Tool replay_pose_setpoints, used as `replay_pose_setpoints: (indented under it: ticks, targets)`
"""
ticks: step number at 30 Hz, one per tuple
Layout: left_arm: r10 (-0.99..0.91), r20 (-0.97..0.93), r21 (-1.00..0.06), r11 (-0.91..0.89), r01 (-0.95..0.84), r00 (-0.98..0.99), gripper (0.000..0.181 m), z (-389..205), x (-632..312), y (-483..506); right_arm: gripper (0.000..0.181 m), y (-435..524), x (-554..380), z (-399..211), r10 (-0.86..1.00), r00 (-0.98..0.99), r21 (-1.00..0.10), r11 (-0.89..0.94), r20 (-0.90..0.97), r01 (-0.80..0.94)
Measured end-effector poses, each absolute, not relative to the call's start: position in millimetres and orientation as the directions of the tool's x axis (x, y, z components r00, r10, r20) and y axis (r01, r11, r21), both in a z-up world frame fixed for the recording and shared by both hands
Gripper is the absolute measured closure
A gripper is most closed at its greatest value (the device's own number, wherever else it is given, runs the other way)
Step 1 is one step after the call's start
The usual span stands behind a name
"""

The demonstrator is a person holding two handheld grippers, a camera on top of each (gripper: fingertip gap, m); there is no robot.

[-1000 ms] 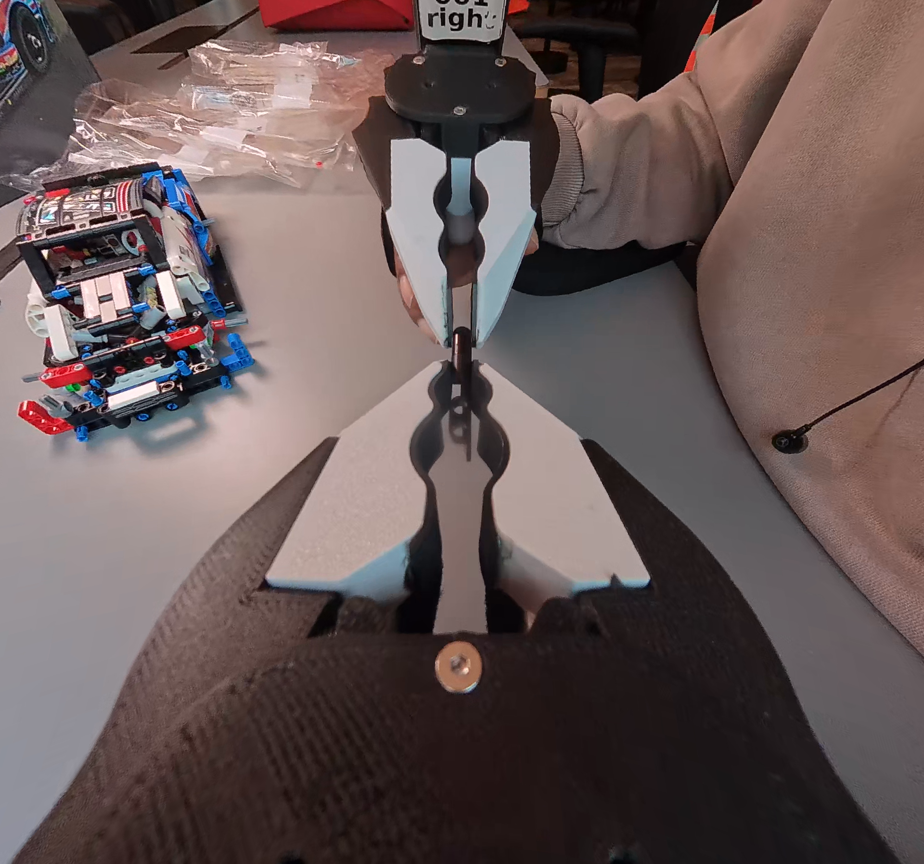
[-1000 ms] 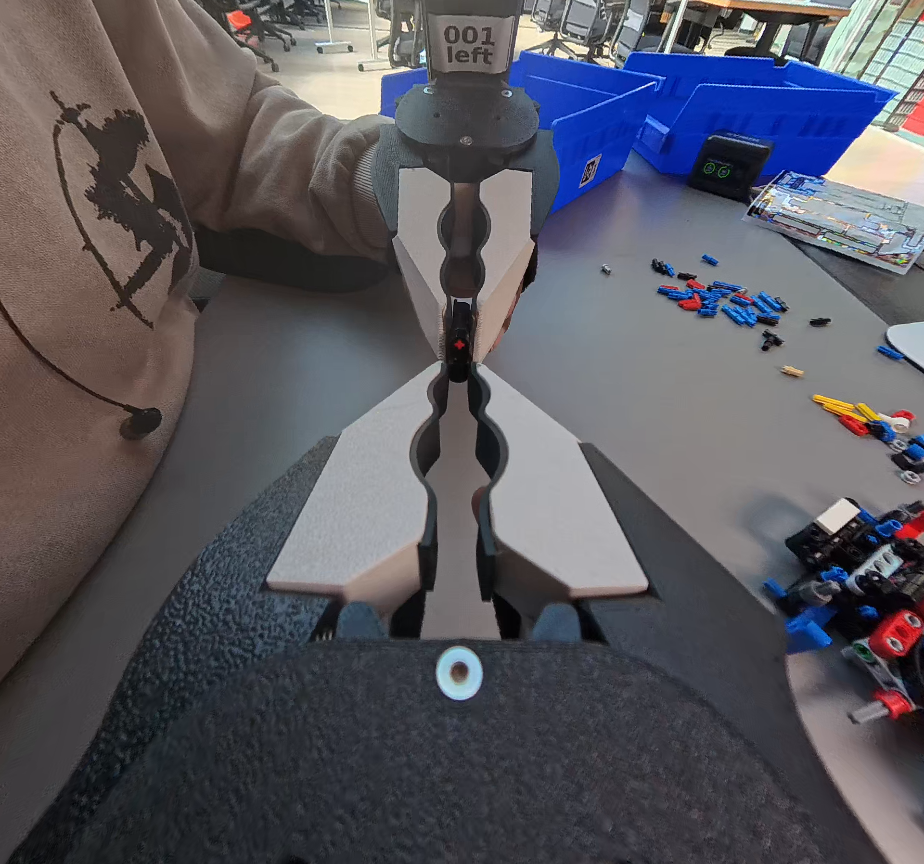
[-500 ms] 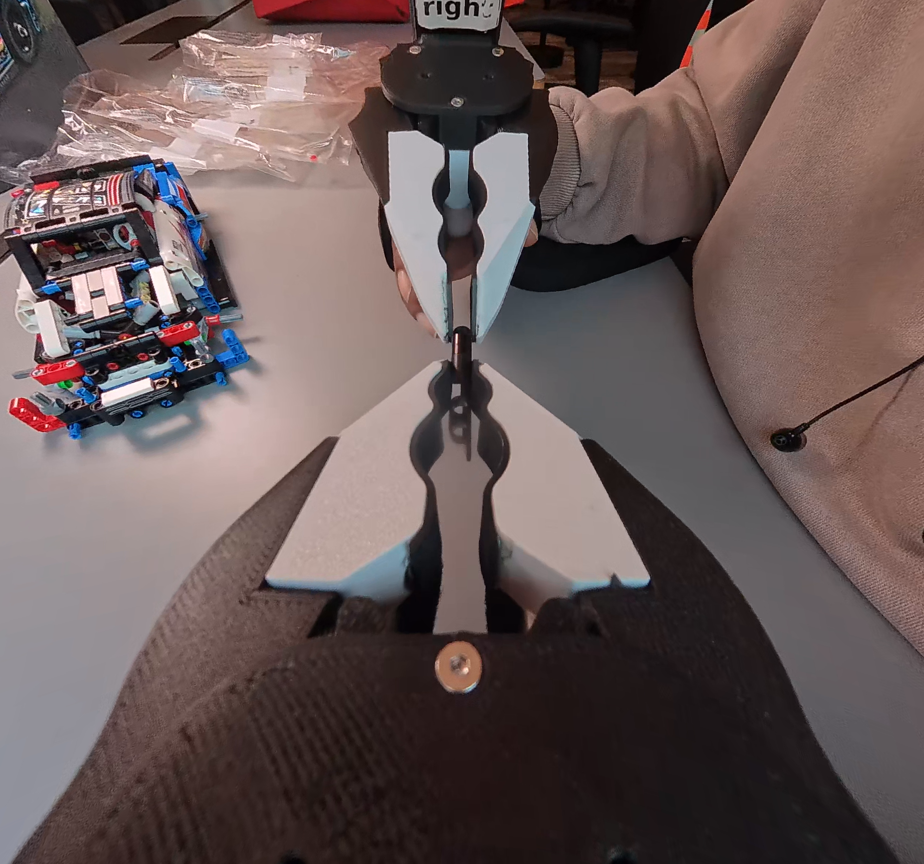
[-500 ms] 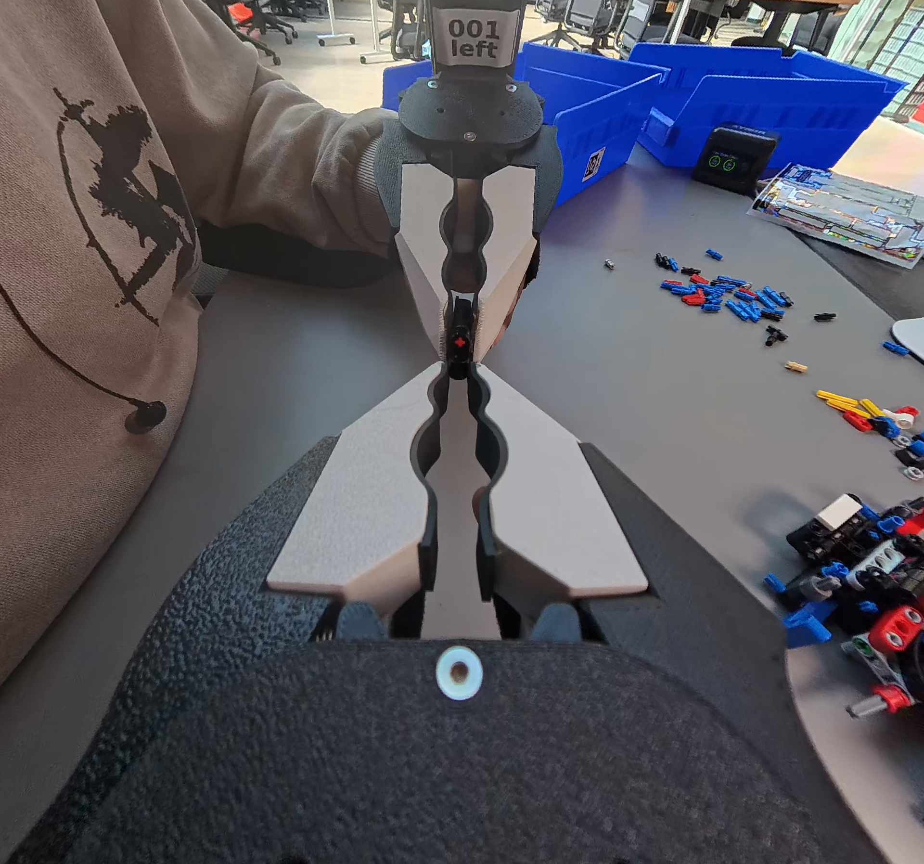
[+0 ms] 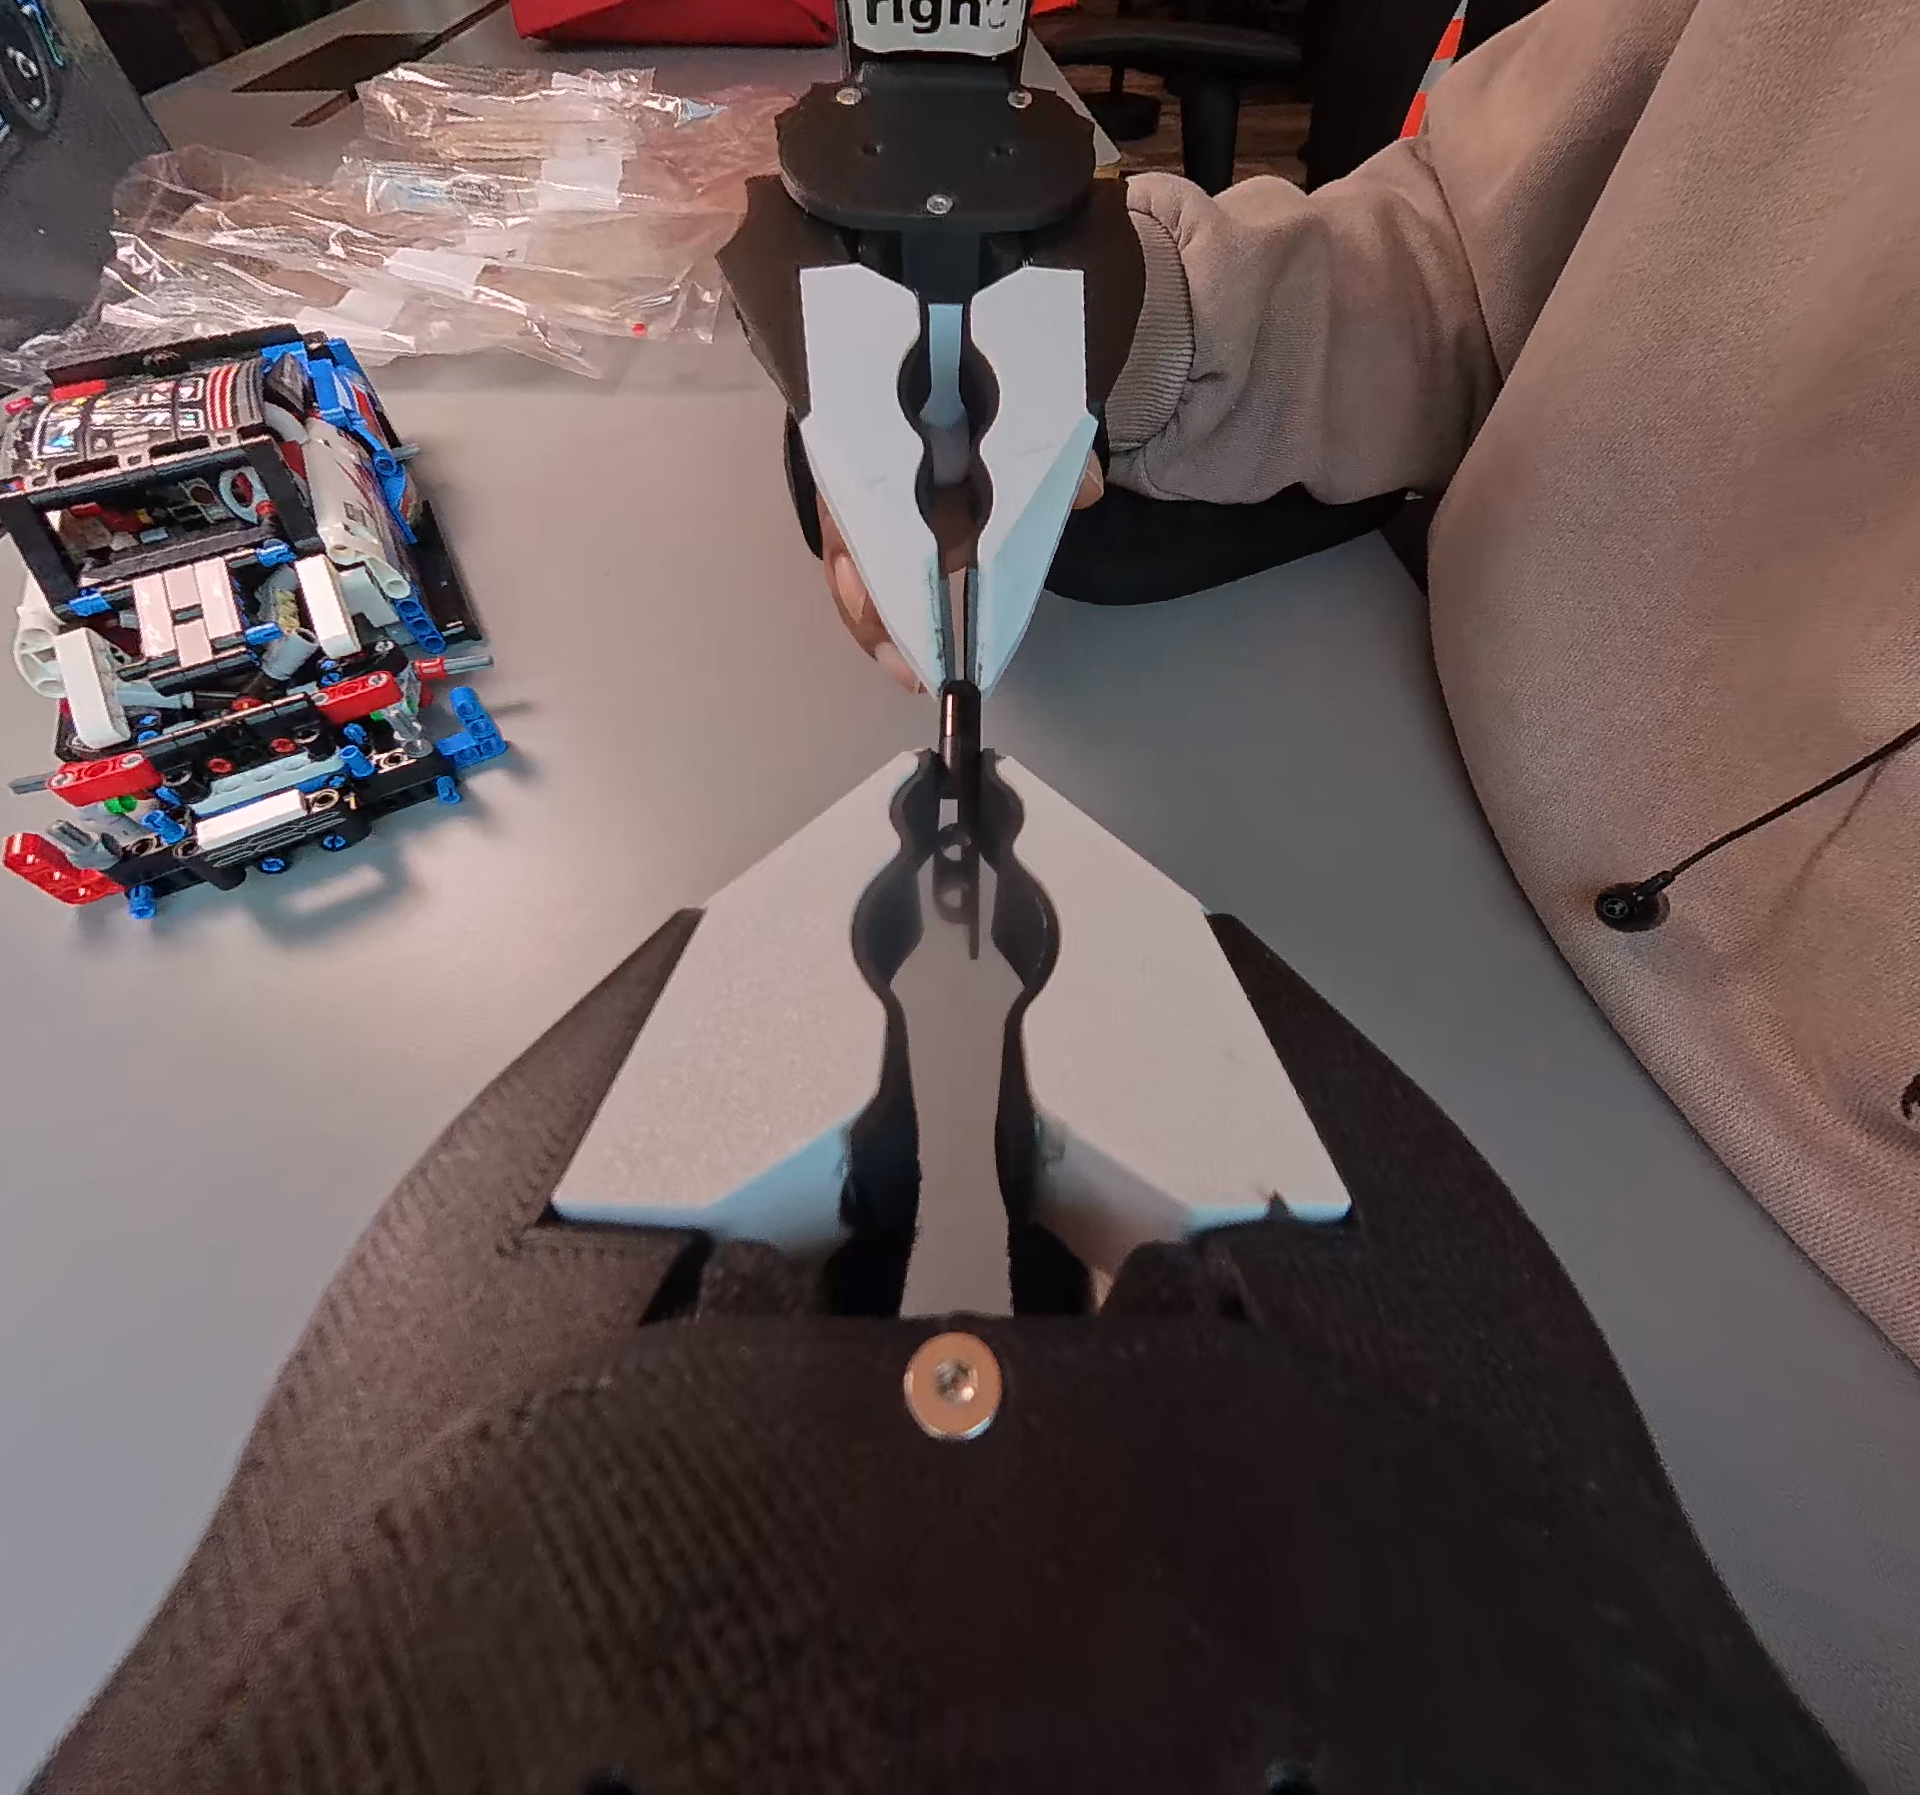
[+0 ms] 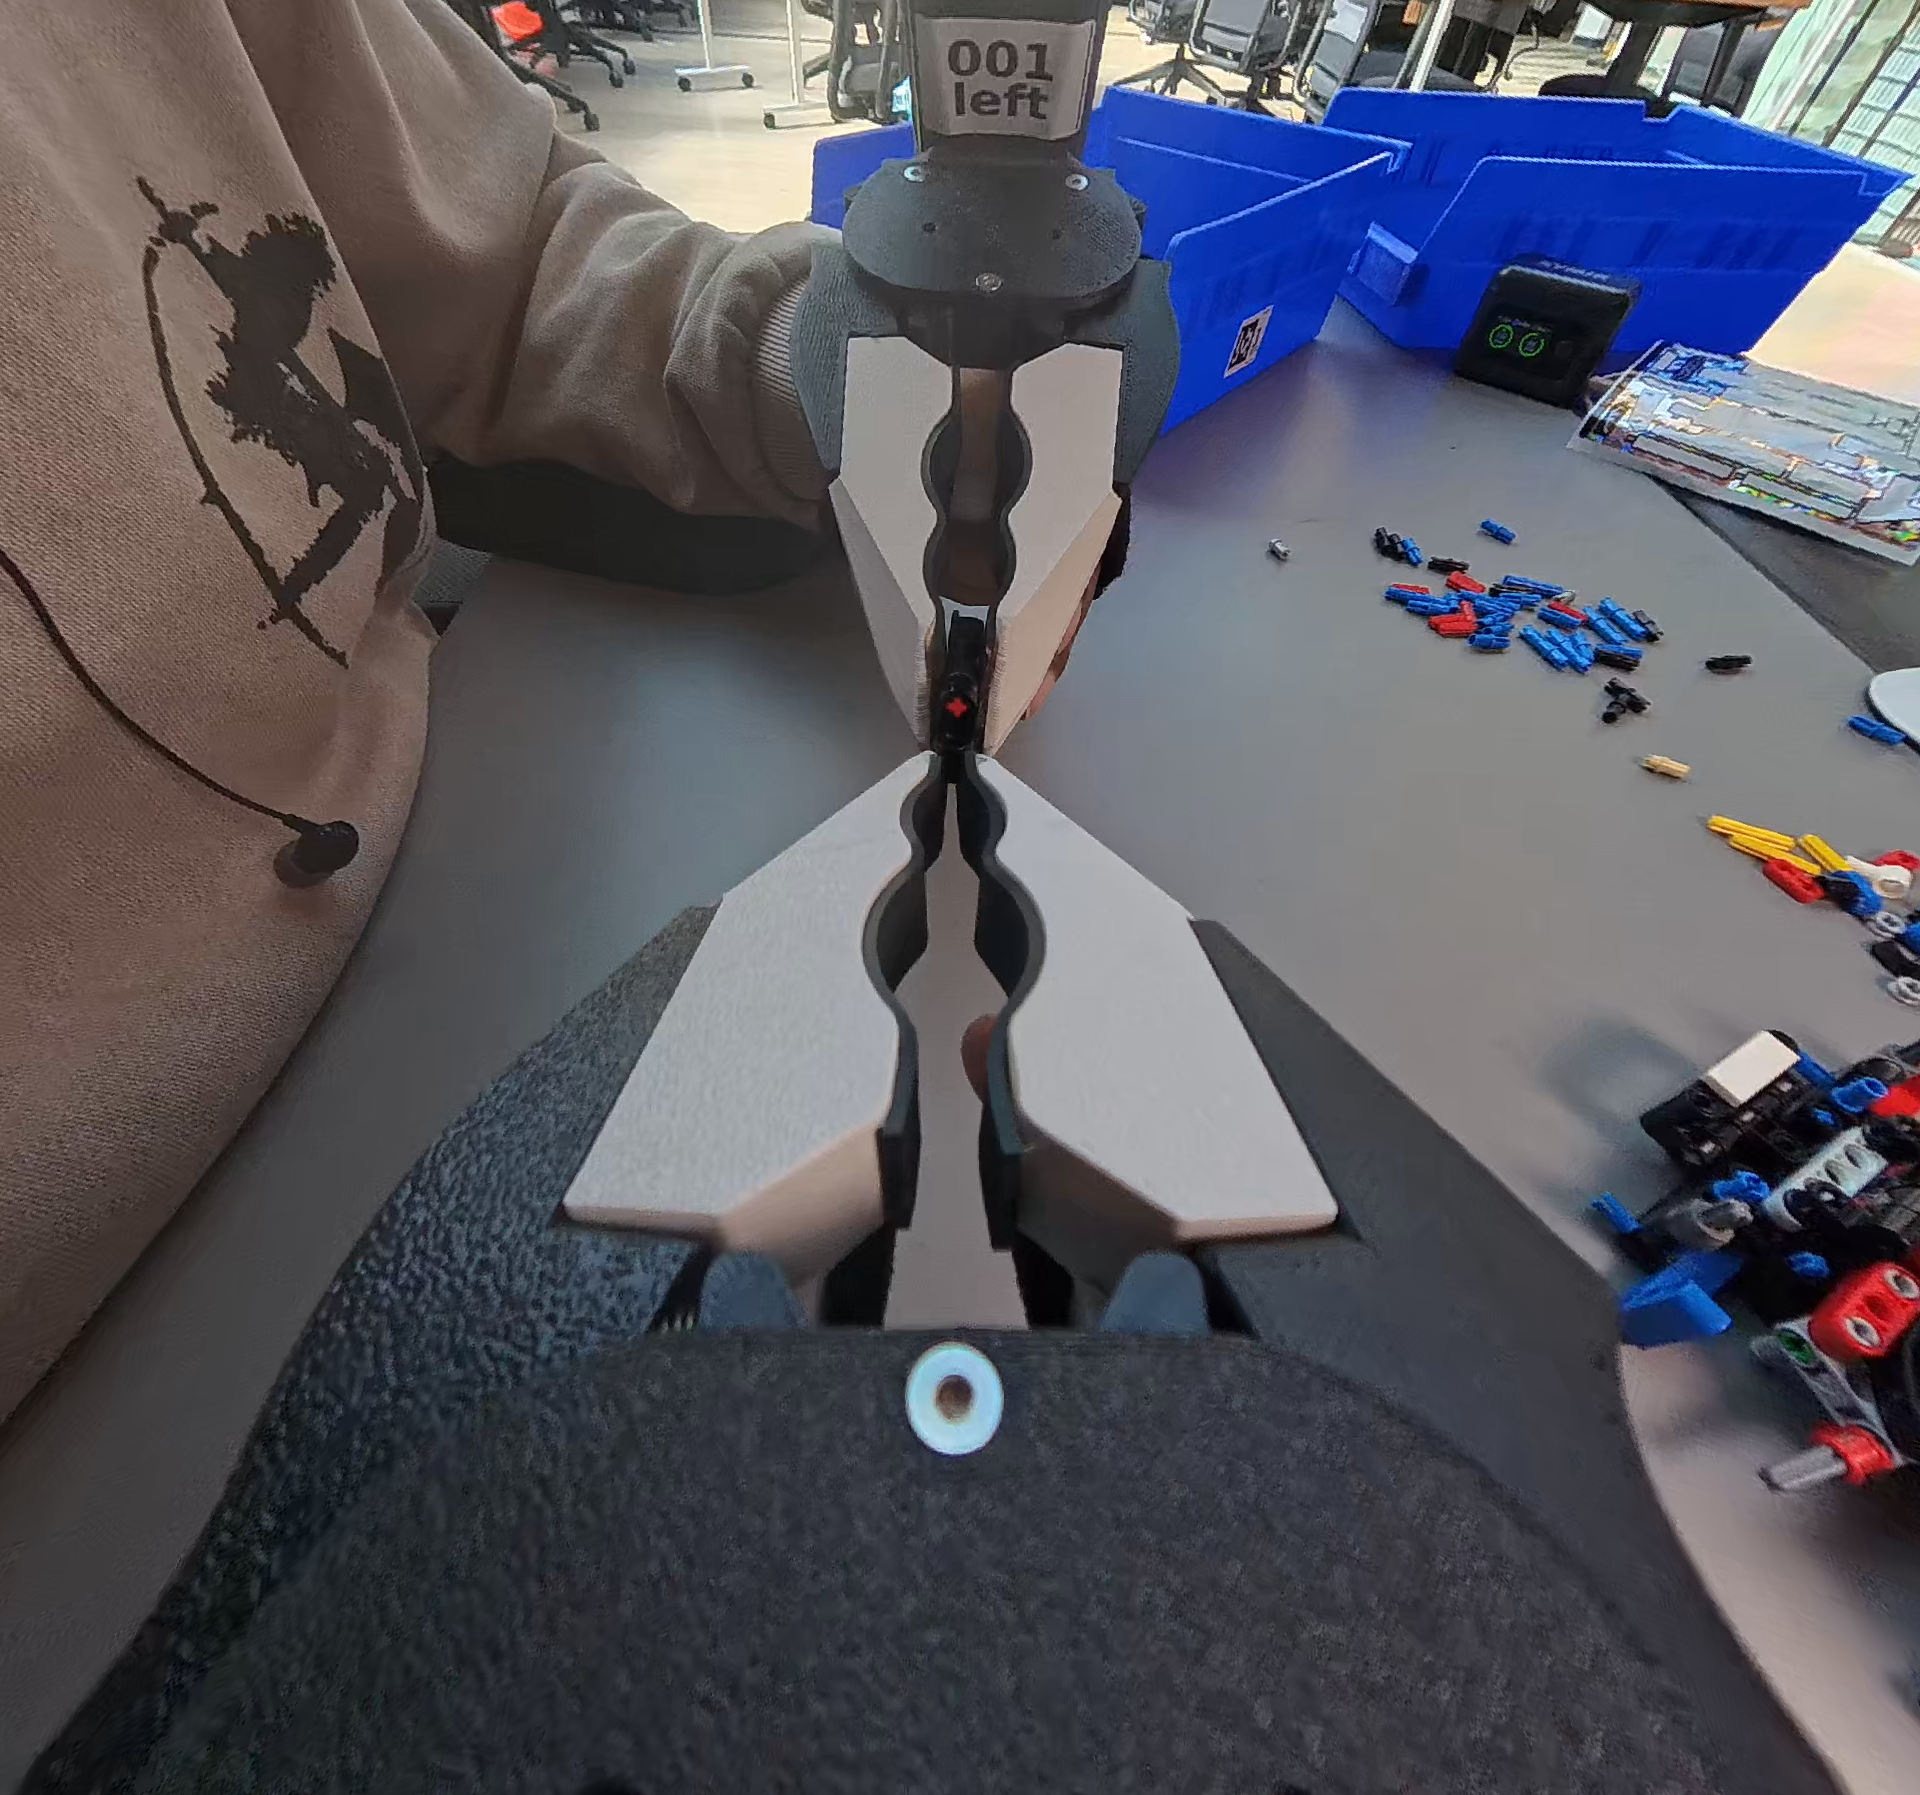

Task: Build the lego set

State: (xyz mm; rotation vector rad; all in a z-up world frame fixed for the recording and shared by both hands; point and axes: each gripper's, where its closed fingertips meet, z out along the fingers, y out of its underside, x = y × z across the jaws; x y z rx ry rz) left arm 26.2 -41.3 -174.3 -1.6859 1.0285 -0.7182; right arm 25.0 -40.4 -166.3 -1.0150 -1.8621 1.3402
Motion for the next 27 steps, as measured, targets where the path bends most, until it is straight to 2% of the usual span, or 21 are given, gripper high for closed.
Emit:
replay_pose_setpoints:
  ticks: [10,12,27]
  targets:
    - [-0.880,-0.003,-0.941,-0.158,-0.299,0.474,0.177,-175.7,24.5,-40.3,0.181,-39.7,23.3,-168.0,0.868,-0.491,-0.951,0.210,0.075,0.226]
    - [-0.884,-0.036,-0.917,-0.156,-0.367,0.465,0.177,-185.8,24.4,-41.9,0.181,-41.6,23.8,-179.5,0.861,-0.501,-0.928,0.254,0.089,0.271]
    - [-0.885,-0.007,-0.929,-0.166,-0.330,0.466,0.178,-186.0,24.5,-41.7,0.181,-42.3,23.3,-179.9,0.868,-0.492,-0.939,0.222,0.069,0.261]
